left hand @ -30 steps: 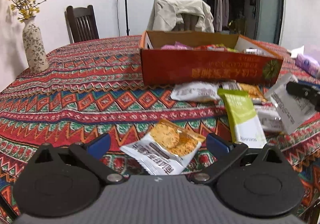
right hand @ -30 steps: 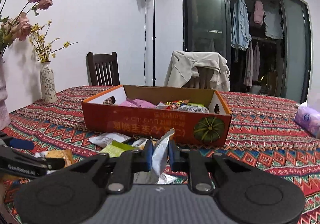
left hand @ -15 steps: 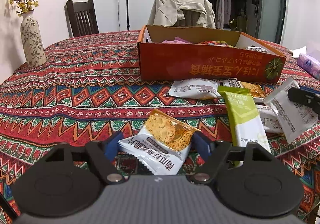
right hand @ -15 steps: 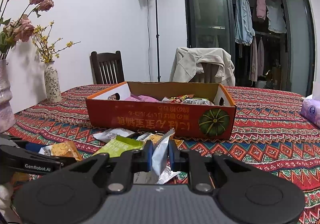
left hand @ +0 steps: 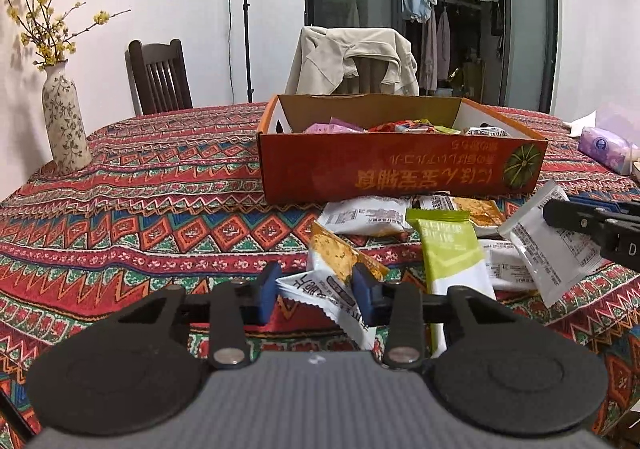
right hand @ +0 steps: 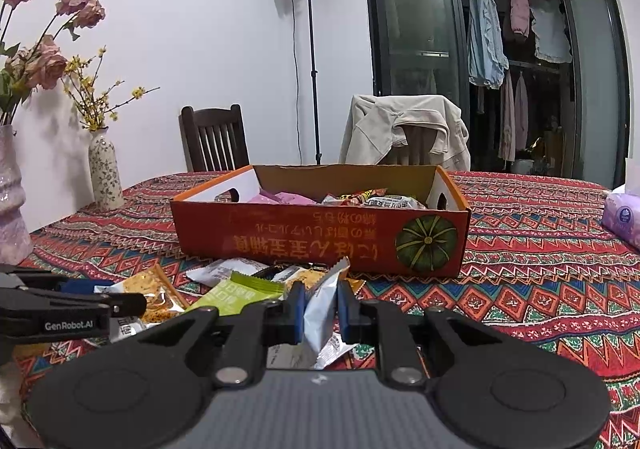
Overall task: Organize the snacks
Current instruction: 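Carry both held packets up and over the orange box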
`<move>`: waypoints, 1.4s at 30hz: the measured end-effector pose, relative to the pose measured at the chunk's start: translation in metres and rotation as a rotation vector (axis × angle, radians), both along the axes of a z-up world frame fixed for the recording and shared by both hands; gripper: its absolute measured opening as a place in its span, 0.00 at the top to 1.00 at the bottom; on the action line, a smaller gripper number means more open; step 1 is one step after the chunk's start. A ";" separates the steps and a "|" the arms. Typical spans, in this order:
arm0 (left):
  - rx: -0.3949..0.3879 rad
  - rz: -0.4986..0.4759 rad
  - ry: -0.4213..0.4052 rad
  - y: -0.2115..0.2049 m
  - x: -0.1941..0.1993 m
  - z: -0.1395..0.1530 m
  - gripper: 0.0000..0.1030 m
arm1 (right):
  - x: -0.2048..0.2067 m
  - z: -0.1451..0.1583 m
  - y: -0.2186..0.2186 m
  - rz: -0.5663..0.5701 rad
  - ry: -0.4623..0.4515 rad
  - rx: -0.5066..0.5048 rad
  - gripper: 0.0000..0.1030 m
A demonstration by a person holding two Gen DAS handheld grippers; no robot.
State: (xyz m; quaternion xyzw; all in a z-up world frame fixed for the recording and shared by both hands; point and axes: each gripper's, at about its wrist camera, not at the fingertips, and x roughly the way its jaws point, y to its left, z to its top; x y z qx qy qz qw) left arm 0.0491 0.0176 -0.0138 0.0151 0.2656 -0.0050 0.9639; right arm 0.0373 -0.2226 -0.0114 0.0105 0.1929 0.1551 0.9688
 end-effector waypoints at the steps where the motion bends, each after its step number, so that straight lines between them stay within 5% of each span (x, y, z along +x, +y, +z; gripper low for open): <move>1: 0.004 -0.002 0.003 0.000 0.001 0.000 0.60 | 0.000 0.000 0.000 0.000 0.000 0.000 0.85; 6: 0.025 0.022 0.056 0.002 0.010 -0.005 0.35 | 0.000 0.000 -0.001 -0.002 0.003 0.002 0.85; 15: 0.051 -0.060 0.148 -0.007 0.030 -0.003 0.19 | 0.003 -0.001 -0.004 -0.007 0.008 0.008 0.85; 20: 0.068 -0.069 0.206 -0.009 0.043 -0.009 0.20 | 0.004 -0.002 -0.007 -0.007 0.009 0.015 0.85; 27: 0.008 -0.120 0.232 -0.005 0.039 -0.005 0.52 | 0.007 -0.005 -0.009 -0.005 0.016 0.028 0.85; 42: -0.009 -0.082 0.071 -0.006 0.017 0.012 0.57 | 0.005 0.000 -0.011 -0.007 -0.001 0.035 0.85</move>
